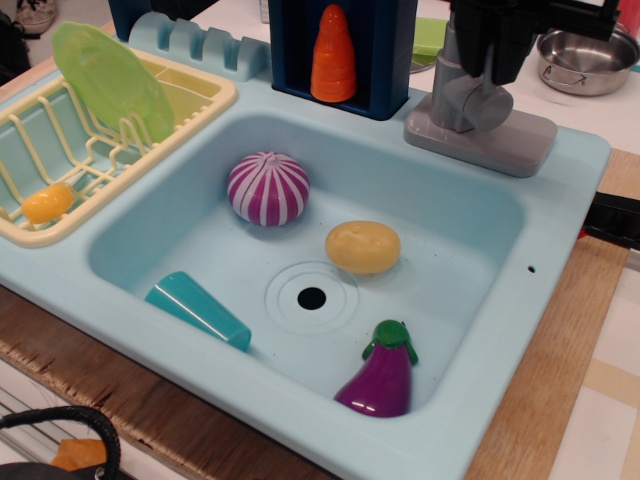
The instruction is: Turn lever vertical to-front
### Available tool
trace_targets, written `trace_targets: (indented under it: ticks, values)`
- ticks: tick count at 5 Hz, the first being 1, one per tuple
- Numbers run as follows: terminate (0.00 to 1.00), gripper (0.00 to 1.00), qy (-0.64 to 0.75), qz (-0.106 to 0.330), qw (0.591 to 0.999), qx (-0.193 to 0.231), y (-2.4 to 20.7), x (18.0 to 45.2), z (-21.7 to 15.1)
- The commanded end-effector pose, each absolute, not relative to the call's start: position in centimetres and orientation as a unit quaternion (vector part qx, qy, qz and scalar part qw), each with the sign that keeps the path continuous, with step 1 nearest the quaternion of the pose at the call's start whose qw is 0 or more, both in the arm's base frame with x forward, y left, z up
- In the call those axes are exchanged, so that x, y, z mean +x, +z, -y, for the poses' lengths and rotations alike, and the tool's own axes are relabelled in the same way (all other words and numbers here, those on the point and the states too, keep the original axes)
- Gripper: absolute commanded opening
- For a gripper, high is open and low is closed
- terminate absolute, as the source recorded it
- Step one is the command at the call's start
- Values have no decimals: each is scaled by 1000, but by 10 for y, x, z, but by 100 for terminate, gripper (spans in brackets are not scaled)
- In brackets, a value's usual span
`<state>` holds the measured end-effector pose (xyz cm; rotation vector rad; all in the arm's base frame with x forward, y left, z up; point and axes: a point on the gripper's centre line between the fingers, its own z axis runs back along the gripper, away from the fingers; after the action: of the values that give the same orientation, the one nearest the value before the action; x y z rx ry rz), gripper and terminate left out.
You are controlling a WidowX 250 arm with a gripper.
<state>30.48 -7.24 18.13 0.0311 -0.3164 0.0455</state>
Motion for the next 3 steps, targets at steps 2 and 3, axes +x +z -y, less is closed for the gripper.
trace_targets:
  ticks: [2,3]
  values:
    - [0,0,50,157,986,14,187,282,32]
    - [0,0,62,141,988,11,180,275,22]
